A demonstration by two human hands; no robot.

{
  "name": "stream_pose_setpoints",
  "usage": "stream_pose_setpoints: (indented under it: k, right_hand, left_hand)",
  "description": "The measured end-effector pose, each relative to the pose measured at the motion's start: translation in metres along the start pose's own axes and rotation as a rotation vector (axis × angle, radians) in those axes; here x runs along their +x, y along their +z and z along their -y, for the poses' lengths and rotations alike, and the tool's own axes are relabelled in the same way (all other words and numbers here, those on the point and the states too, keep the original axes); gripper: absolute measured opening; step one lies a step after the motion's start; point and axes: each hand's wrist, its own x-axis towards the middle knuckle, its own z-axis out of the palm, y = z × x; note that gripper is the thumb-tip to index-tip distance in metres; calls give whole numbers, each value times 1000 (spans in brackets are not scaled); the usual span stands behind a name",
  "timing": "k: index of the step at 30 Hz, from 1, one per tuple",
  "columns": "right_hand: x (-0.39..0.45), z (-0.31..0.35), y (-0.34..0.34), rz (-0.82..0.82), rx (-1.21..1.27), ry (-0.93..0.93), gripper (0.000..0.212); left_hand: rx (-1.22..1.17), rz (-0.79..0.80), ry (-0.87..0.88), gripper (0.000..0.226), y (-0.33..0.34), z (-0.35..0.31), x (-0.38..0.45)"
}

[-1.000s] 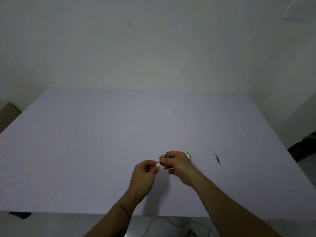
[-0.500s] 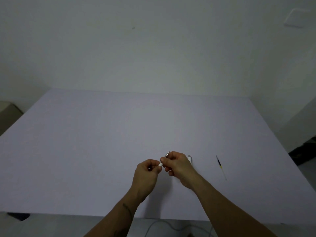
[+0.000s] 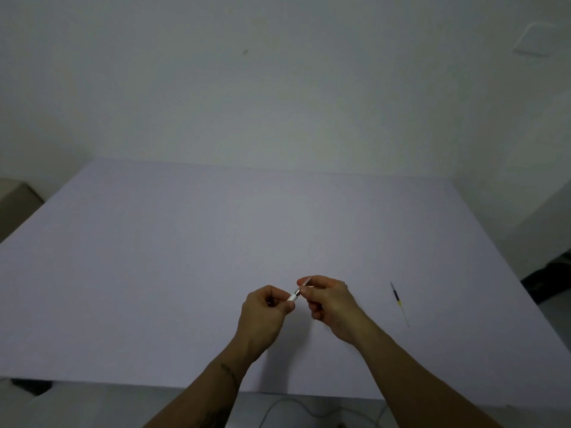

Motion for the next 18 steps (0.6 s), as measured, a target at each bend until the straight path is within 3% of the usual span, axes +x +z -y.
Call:
stream_pose_setpoints:
  k: [9, 18]
  right_hand:
    - [-3, -5, 4, 0, -23, 11, 7]
    - [-9, -4, 6, -25, -45, -1, 18]
  left_hand:
    - [18, 11, -3, 5, 1, 1, -3]
    - [19, 5, 3, 7, 4, 0, -4]
